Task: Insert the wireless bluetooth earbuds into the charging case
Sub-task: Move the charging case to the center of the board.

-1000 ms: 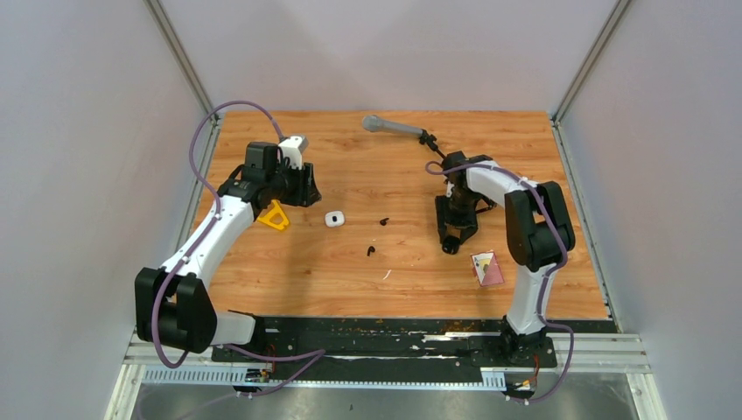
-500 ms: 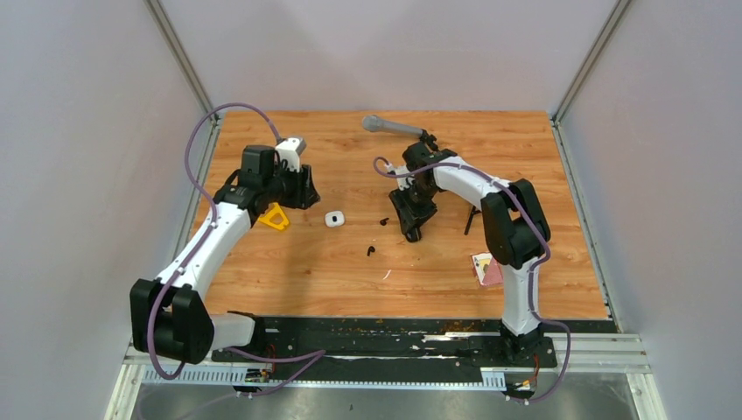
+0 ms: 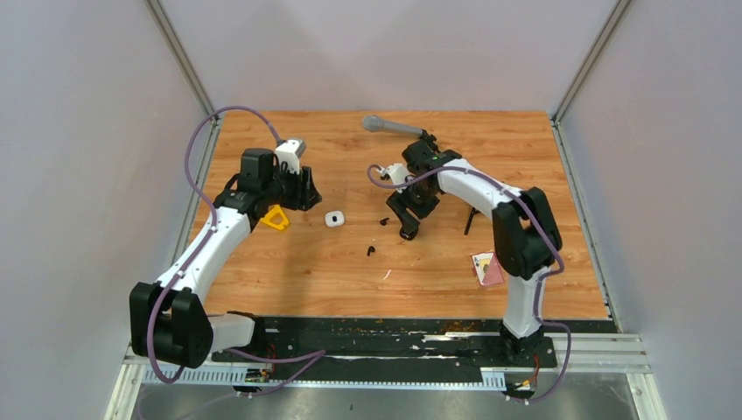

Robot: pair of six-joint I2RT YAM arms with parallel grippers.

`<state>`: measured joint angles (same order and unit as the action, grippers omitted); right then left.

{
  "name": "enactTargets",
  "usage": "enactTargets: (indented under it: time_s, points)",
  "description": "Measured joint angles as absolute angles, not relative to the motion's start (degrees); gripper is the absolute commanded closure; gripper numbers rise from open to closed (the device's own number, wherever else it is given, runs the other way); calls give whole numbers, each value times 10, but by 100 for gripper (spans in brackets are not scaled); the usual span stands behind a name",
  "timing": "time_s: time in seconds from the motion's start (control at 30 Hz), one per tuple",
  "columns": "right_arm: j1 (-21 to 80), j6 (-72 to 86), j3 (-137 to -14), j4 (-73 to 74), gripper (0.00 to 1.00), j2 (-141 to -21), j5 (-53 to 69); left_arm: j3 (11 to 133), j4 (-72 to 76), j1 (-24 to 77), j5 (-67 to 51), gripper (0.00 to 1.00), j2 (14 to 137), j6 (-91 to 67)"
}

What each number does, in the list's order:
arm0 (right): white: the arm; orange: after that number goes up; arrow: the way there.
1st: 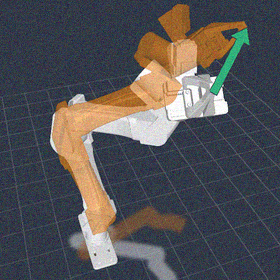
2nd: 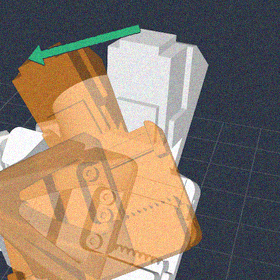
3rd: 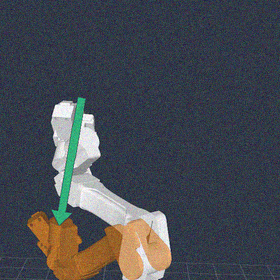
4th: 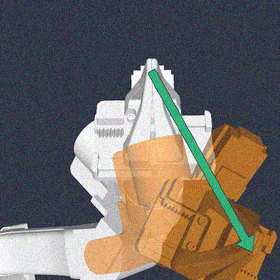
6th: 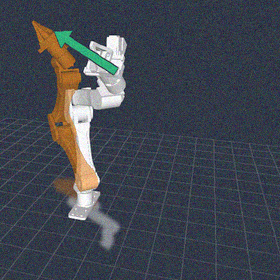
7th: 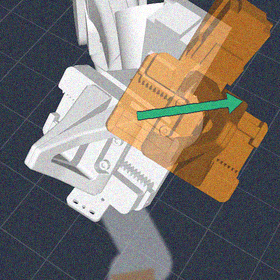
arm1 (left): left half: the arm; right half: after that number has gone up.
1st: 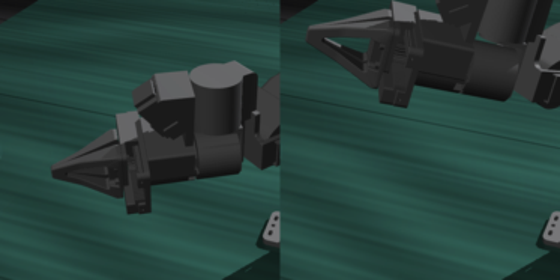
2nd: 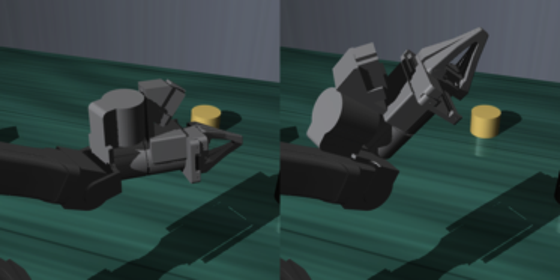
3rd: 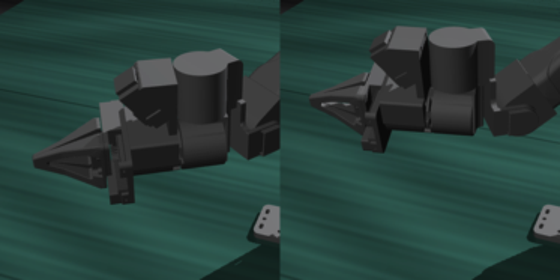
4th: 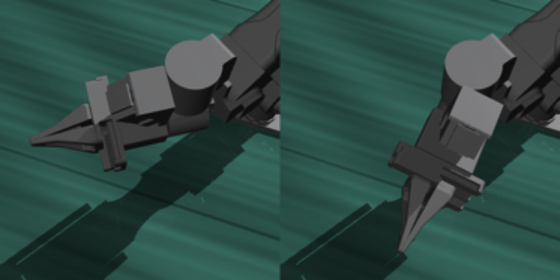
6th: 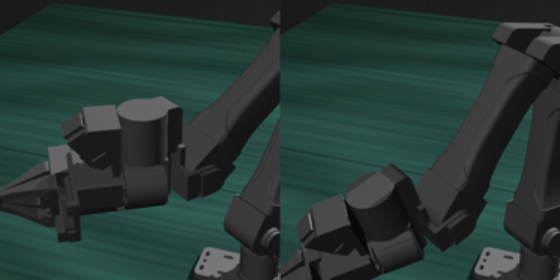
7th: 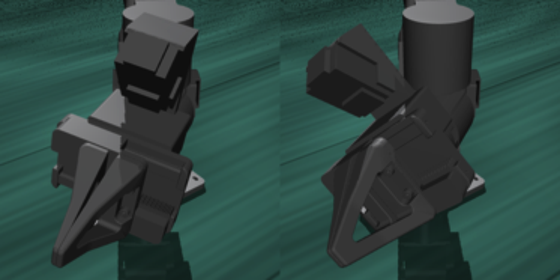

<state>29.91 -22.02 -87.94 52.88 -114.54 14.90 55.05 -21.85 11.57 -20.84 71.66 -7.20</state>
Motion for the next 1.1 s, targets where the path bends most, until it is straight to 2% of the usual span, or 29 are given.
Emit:
enactTargets:
  time_s: [0.17,0.27,0.37,0.67,1.1]
  points:
    - [290,-178,-813,485,34,-1014,138,550,-206,116,-211,45,714,-73]
    - [287,-96,-807,463,32,-986,131,550,-203,116,-211,45,714,-76]
    - [289,-29,-802,451,39,-1008,123,550,-203,116,-211,45,714,-78]
    - [299,54,-825,467,37,-1124,120,550,-204,111,-210,45,701,-75]
    - [311,48,-849,455,34,-1163,91,542,-203,100,-210,45,695,-77]
